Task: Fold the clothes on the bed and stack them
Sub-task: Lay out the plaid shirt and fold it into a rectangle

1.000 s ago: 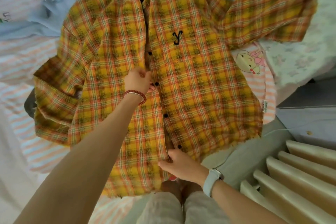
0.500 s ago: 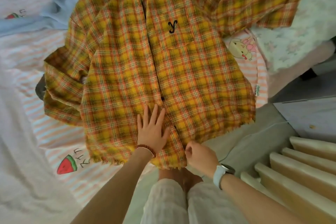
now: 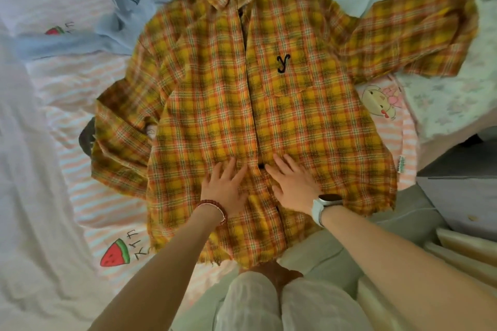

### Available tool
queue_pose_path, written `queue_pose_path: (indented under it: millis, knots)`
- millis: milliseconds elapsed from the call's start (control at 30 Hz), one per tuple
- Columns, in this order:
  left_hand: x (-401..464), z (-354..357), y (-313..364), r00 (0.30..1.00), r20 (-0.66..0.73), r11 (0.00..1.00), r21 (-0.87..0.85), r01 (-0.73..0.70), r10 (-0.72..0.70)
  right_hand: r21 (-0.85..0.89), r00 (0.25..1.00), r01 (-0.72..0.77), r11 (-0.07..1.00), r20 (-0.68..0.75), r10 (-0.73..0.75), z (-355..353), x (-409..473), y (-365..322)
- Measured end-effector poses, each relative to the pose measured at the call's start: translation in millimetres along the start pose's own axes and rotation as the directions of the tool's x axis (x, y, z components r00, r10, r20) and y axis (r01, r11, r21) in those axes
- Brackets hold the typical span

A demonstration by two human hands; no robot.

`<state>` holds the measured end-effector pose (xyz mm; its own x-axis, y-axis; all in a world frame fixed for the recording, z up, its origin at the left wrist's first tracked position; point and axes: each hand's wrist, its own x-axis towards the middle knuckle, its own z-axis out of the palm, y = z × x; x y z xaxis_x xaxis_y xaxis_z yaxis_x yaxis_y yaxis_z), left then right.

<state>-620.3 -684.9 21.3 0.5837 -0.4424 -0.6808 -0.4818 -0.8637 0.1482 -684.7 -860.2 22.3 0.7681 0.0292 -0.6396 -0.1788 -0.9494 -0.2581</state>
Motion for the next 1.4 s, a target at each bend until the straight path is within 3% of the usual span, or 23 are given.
queue_pose_path:
  millis: [67, 133, 233, 400, 567, 633, 767, 800, 867, 967, 1033, 1133, 1233, 1333, 1400]
  knots:
    - [10, -22, -1, 0.999, 0.035, 1.0, -0.012, 0.01, -0.01, 0.133, 1.0, 0.028, 0.991, -0.001, -0.029, -15, 1, 3]
    - [24, -48, 1, 0.998, -0.053, 0.998, -0.056, 0.021, -0.024, 0.34, 0.986, 0.053, 0.939, -0.169, 0.006, -31, -1, 10]
    - [55, -86, 17, 0.973, -0.228, 0.992, -0.112, -0.063, 0.036, 0.479, 0.893, 0.034, 0.877, -0.409, 0.189, -59, 1, 40]
    - [120, -144, 74, 0.939, -0.303, 0.971, -0.123, -0.207, 0.162, 0.648, 0.651, -0.105, 0.754, -0.528, 0.545, -111, 13, 124]
    - [179, -176, 143, 0.907, -0.303, 0.947, -0.034, -0.318, 0.294, 0.831, 0.31, -0.195, 0.52, -0.451, 0.837, -155, 24, 230]
    - [200, -178, 170, 0.912, -0.265, 0.946, 0.011, -0.323, 0.314, 0.859, 0.237, -0.217, 0.463, -0.413, 0.879, -169, 26, 267]
    - [224, -159, 202, 0.957, -0.136, 0.962, 0.135, -0.237, 0.255, 0.843, 0.26, -0.366, 0.394, -0.314, 0.913, -183, 34, 313]
    - [227, -156, 205, 0.969, -0.097, 0.966, 0.152, -0.211, 0.227, 0.84, 0.263, -0.358, 0.409, -0.329, 0.907, -186, 35, 318]
    - [230, -155, 206, 0.981, -0.054, 0.977, 0.106, -0.183, 0.189, 0.878, 0.269, -0.188, 0.441, -0.386, 0.882, -193, 31, 322]
    - [227, -175, 204, 0.978, -0.115, 0.944, -0.262, -0.201, 0.176, 0.885, 0.224, 0.06, 0.462, -0.463, 0.858, -216, 12, 316]
    - [219, -198, 195, 0.98, -0.162, 0.794, -0.578, -0.188, 0.114, 0.842, 0.244, 0.16, 0.514, -0.539, 0.806, -239, -1, 302]
    - [201, -234, 165, 0.999, -0.052, 0.475, -0.879, -0.047, 0.004, 0.777, 0.43, 0.31, 0.547, -0.628, 0.648, -273, -7, 254]
    - [176, -259, 115, 0.998, 0.069, 0.147, -0.987, 0.067, 0.008, 0.728, 0.687, 0.406, 0.552, -0.642, 0.341, -284, 2, 175]
    - [139, -263, 47, 0.991, 0.132, -0.019, -0.991, 0.132, 0.012, 0.691, 0.853, 0.42, 0.588, -0.522, 0.006, -263, 20, 90]
    - [111, -250, -3, 0.979, 0.202, -0.088, -0.975, 0.204, 0.026, 0.711, 0.891, 0.449, 0.541, -0.4, -0.213, -243, 33, 30]
